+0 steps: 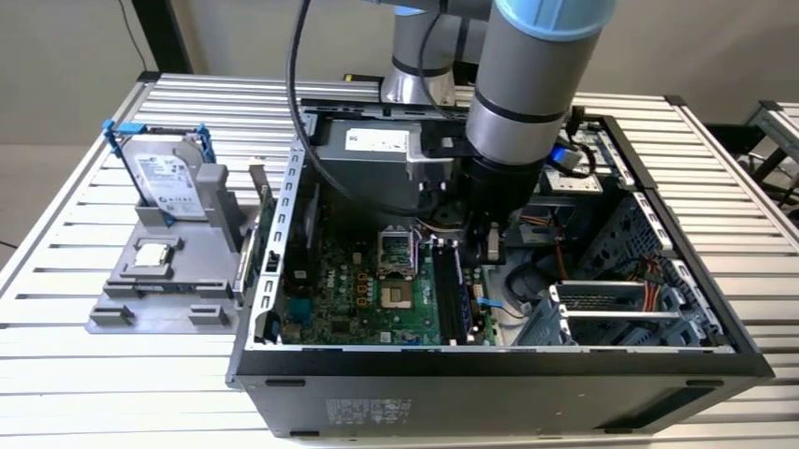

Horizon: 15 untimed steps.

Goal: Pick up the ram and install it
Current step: 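Press down the ram until it locks into place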

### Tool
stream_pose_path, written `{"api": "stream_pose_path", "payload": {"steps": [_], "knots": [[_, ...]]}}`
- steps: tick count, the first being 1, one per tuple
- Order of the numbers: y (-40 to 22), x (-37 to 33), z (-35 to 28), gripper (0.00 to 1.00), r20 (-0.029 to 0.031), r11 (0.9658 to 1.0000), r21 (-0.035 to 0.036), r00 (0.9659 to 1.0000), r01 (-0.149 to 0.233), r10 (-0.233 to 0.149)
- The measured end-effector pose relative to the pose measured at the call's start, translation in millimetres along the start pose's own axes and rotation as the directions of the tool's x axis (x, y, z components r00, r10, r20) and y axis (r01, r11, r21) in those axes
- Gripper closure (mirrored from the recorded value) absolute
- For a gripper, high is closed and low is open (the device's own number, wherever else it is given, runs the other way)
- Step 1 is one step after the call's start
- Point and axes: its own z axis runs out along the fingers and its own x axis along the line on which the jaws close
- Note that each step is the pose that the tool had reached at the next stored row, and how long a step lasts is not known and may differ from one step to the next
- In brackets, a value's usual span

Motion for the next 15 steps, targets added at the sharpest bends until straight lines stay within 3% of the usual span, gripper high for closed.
{"api": "stream_pose_path", "payload": {"steps": [15], "knots": [[-1.1,1.4,-68.1,1.00,0.0000,1.0000,0.0000,1.0000,0.000,0.000]]}}
